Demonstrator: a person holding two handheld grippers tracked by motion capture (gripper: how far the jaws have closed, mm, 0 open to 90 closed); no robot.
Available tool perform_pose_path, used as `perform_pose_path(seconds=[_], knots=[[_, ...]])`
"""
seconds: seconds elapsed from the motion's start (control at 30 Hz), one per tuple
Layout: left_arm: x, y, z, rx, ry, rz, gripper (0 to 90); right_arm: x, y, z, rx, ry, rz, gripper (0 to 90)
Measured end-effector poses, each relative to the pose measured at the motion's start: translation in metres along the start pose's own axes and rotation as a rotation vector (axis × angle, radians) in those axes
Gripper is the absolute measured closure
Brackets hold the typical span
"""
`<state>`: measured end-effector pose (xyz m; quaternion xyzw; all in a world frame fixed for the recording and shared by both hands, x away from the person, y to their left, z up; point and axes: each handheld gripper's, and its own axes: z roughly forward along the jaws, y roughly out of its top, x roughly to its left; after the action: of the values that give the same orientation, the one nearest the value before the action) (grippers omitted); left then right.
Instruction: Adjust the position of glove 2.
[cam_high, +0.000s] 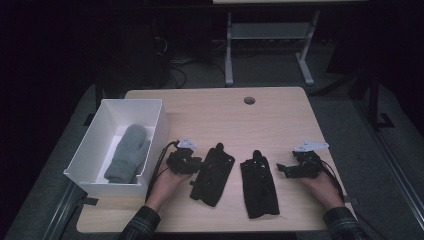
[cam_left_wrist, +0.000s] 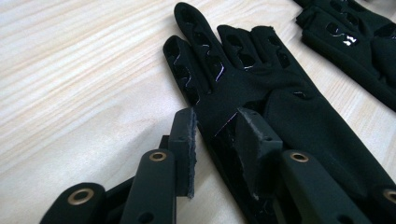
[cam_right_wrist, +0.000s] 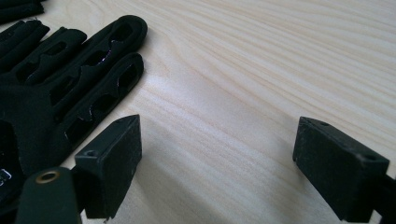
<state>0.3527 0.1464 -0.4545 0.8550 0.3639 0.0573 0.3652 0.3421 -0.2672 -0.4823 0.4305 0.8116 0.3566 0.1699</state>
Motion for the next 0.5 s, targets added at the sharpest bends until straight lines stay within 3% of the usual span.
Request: perform_pose_path(seconds=[0.33, 0.5], knots=[[-0.0039, -0.0012, 0.0102, 0.031, 0.026, 0.027, 67.3, 0.0000, 0.0000, 0.0000, 0.000, 0.000, 0.000, 15.6], [-0.0059, -0.0013, 0.0114, 0.033, 0.003, 0.007, 81.2, 0.0007, 0.0000, 0.0001, 0.002, 0.009, -0.005, 14.6]])
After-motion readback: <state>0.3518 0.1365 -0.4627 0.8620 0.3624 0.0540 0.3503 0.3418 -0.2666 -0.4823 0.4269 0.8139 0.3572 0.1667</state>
